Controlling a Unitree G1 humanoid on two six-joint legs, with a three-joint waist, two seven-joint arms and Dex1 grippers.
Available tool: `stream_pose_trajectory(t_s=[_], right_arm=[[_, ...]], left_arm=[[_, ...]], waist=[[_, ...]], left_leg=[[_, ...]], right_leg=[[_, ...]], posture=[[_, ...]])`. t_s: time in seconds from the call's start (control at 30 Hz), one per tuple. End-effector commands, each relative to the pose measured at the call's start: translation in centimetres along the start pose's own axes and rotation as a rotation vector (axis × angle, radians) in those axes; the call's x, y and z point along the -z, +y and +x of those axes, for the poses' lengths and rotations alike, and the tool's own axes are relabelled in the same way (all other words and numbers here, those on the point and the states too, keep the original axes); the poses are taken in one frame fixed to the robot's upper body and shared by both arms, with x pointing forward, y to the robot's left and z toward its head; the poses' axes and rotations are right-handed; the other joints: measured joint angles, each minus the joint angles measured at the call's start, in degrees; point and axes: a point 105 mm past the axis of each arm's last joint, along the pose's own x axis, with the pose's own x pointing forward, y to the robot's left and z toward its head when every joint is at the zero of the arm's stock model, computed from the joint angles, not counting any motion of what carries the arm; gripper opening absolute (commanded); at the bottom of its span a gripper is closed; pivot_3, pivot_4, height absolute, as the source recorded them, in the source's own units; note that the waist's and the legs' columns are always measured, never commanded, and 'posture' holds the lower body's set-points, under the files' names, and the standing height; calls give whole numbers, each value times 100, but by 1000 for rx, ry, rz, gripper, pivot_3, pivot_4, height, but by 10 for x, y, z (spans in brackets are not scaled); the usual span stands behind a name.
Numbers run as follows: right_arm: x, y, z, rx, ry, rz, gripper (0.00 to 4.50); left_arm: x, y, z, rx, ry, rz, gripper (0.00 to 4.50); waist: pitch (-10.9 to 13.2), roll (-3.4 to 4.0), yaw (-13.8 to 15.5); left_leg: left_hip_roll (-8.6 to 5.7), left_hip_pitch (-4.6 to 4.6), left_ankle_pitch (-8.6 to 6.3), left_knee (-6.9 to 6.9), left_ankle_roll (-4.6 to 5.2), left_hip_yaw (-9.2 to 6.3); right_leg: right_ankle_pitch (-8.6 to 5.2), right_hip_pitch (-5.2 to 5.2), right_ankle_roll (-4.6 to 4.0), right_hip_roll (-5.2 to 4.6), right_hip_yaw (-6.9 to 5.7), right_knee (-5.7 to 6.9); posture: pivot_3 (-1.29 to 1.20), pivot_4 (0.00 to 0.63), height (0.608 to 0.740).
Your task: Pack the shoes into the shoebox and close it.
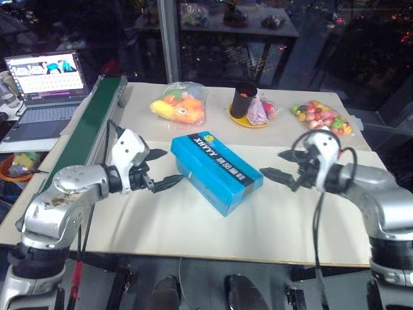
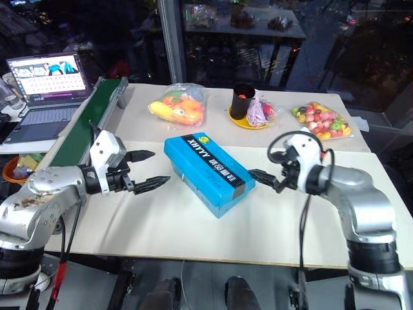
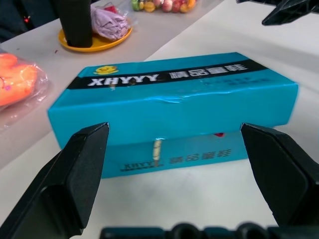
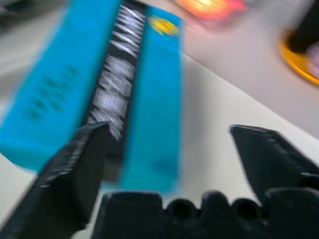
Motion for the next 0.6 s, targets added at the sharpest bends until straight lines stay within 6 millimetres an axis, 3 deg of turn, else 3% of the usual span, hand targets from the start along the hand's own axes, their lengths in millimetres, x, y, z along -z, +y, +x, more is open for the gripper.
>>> stream_pose_trajectory(t_s=[0.03,0.13,0.27,0.43,0.6], right_arm=[[21,-11,-20,144,-55,71,4490],[39,-12,-22,217,-69,98,4490],[91,-9,-20,352,-33,106,4490],[120,-10,-15,439,-27,113,4490],[135,-15,-13,510,-24,90,4490]], left_arm=[[19,-3,-8,-96,-24,0,4500],[40,-5,-10,-153,-24,-75,4500],[84,-2,-14,-328,-17,-159,4500],[115,19,-23,-580,-13,-144,4500],[125,26,-21,-687,-38,-131,4500]], waist=[[-3,-3,2],[-1,-2,-16],[-15,-3,-9],[-16,0,-2],[-18,0,-1]], left_leg=[[2,8,0,0,0,0],[2,7,0,1,0,3],[2,23,3,9,0,6],[2,19,4,12,-1,14],[2,24,5,12,-1,13]], right_leg=[[-6,7,2,2,-1,2],[-11,1,11,2,4,7],[-6,18,27,2,6,3],[-8,7,-15,0,12,3],[7,11,4,1,11,3]], posture=[[0,150,733],[0,150,733],[0,150,733],[0,150,733],[0,150,733]])
